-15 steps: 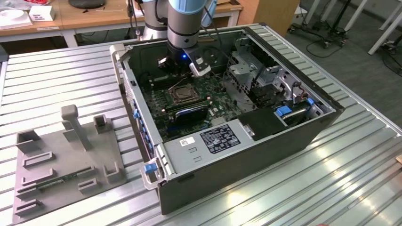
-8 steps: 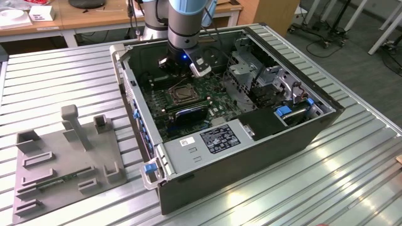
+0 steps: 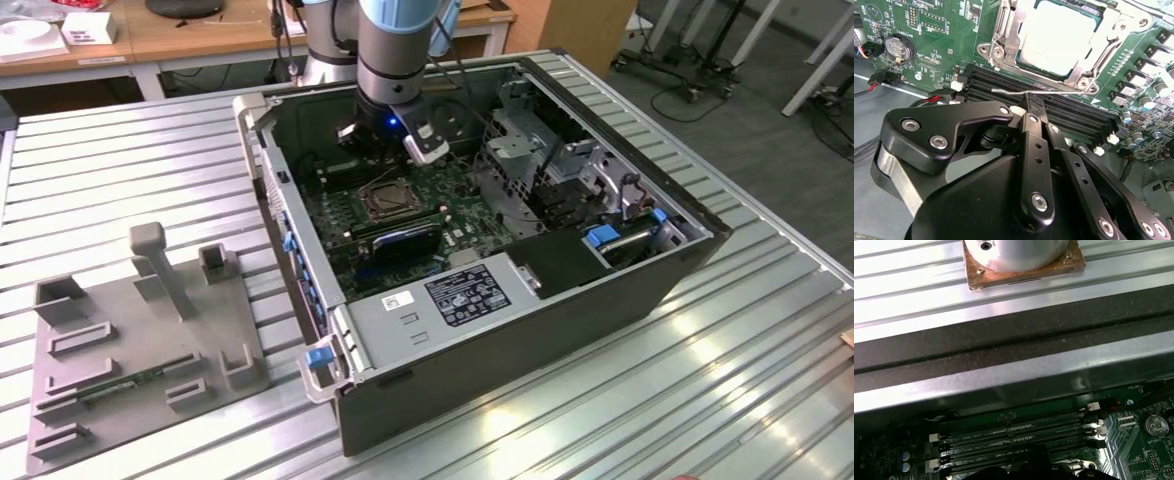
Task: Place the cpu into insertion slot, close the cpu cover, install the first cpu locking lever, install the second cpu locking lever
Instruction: 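Install the first cpu locking lever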
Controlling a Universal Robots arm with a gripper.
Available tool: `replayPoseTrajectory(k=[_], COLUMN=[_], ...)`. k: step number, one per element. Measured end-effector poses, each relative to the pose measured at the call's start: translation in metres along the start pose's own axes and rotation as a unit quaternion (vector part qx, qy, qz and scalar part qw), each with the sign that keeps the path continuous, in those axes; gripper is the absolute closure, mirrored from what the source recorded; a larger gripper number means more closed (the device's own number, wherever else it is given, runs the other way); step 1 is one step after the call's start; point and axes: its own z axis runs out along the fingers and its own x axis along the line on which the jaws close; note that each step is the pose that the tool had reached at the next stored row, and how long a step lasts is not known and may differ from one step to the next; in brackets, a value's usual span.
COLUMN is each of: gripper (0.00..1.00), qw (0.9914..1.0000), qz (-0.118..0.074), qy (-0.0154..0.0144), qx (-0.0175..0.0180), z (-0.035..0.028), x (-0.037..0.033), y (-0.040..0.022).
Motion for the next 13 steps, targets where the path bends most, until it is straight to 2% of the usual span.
replayPoseTrajectory(k=[13], gripper=[0.9], qw=[1.0], qz=[0.0], qy=[0.0], qx=[0.0001], z=[0.0015], x=[-0.0005], y=[-0.0014])
